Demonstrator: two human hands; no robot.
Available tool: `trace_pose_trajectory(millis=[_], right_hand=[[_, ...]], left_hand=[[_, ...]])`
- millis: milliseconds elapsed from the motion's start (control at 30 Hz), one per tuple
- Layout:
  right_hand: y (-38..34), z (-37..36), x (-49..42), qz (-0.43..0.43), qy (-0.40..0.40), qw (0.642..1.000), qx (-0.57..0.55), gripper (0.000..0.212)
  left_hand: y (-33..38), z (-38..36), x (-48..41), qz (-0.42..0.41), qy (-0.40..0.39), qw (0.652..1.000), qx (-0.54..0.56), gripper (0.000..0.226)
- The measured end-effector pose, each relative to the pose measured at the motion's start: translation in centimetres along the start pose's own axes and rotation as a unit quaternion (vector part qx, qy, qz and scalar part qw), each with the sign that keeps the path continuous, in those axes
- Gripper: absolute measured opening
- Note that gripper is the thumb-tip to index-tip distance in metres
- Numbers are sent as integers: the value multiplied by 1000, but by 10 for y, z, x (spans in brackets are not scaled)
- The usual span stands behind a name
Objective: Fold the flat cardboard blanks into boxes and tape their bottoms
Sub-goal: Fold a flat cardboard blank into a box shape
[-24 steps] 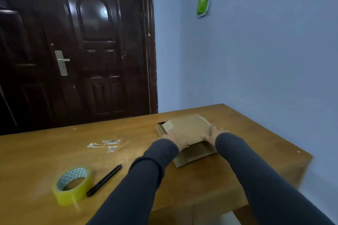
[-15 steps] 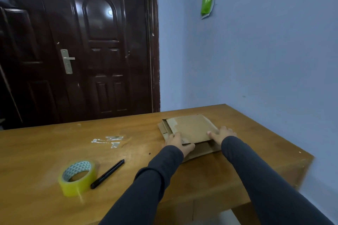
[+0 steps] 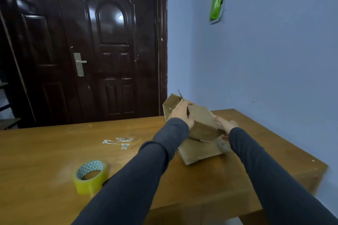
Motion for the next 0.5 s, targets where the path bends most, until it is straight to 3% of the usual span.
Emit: trace_pose_trajectory(millis=[67,167,300,500], right_hand=[[-15,-15,6,14,-7,1000,-7,78],[-34,-45,7,34,-32,999,-19,93],[-61,-98,16,55,-72,996,-23,79],[-90,-187,37,20,-188,956,-223,67]], left_hand=[[2,18,-7,-11,24,1000,-11,31],[0,48,-16,-41,47,996,-67,30],[-1,87,-25,-85,37,975,-203,30],[-35,126,-35,-132,17,913,-386,29]])
Point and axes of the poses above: each hand's wrist, its own x-axis away from the middle knuckle, its own z-axis out of the back of the hand, y = z × x, the point moved 2 cm from there along -x, towards the middle knuckle, and after that the axes turned 6 degrees about z, right-handed, at the moved point
